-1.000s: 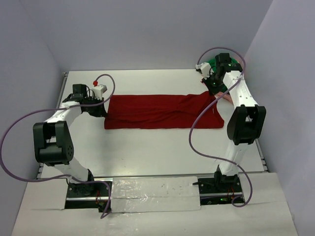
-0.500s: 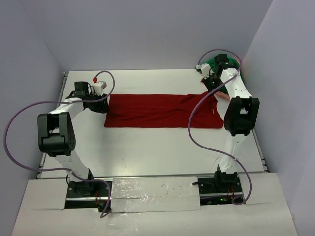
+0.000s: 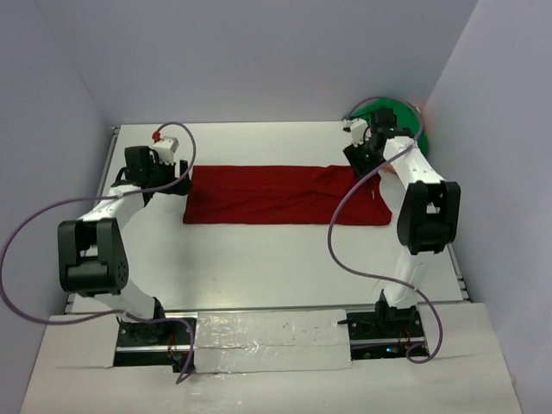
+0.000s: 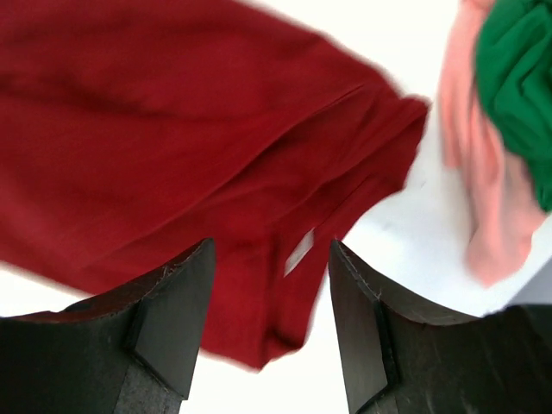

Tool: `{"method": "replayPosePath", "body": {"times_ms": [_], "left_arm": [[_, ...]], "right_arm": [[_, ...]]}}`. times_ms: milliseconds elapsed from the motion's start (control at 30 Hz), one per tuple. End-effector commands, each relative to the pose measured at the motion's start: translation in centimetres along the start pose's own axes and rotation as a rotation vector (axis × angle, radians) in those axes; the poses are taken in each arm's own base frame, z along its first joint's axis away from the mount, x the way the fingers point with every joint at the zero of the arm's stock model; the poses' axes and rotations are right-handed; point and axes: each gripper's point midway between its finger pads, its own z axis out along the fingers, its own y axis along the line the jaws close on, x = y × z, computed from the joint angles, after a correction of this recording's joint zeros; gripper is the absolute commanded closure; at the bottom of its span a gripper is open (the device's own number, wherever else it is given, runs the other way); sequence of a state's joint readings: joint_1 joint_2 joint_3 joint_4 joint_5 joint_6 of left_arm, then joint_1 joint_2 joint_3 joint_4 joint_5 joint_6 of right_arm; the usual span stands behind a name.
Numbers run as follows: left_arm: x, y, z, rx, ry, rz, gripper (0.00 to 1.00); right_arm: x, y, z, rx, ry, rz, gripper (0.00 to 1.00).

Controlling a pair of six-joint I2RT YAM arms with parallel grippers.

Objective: Fold and stack the t-shirts
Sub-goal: Fold the tshirt

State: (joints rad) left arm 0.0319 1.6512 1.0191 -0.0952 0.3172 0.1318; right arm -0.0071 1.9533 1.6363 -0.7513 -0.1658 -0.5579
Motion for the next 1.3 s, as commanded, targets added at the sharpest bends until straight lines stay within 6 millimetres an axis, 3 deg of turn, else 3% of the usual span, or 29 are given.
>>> {"method": "replayPosePath", "body": {"times_ms": [0,100,200,300,367,733,1033,1267], "left_arm": [[-4.9,-1.8,-3.4,0.011,-0.168,0.017,0.14],[-5.5,-4.0,-5.5,0.082,-0.201,0.02,0.15],[-5.1,-8.3,-7.1,0.232,-0.212,0.08,0.15],[-4.2,-10.8,-7.1,0.292,-0.184,0.128,0.16],[-3.2,-11.6,-6.6,0.327,-0.146,0.131,0.16],[-2.0,-11.0,-5.8,0.29,-0.125,0.135,0.17],[-2.0,-10.8,-5.7,0.279,-0.13,0.134,0.17],[-2.1,-10.6,-5.8,0.264,-0.14,0.141,0.18]], "right_arm": [[-4.3,2.3,-5.7,0.075,-0.172,-0.017,0.38],[-3.7,4.8,-7.1,0.057,-0.176,0.006,0.38],[-2.9,7.5,-8.6,-0.004,-0.196,-0.015,0.38],[-1.6,9.8,-8.5,-0.057,-0.143,-0.024,0.37],[-0.5,10.2,-7.6,-0.059,-0.082,-0.004,0.38],[3.4,10.9,-2.8,-0.077,0.081,0.03,0.38],[3.1,11.6,-1.3,-0.126,0.064,0.04,0.38],[2.2,11.6,-0.3,-0.137,0.042,0.038,0.47]]}}
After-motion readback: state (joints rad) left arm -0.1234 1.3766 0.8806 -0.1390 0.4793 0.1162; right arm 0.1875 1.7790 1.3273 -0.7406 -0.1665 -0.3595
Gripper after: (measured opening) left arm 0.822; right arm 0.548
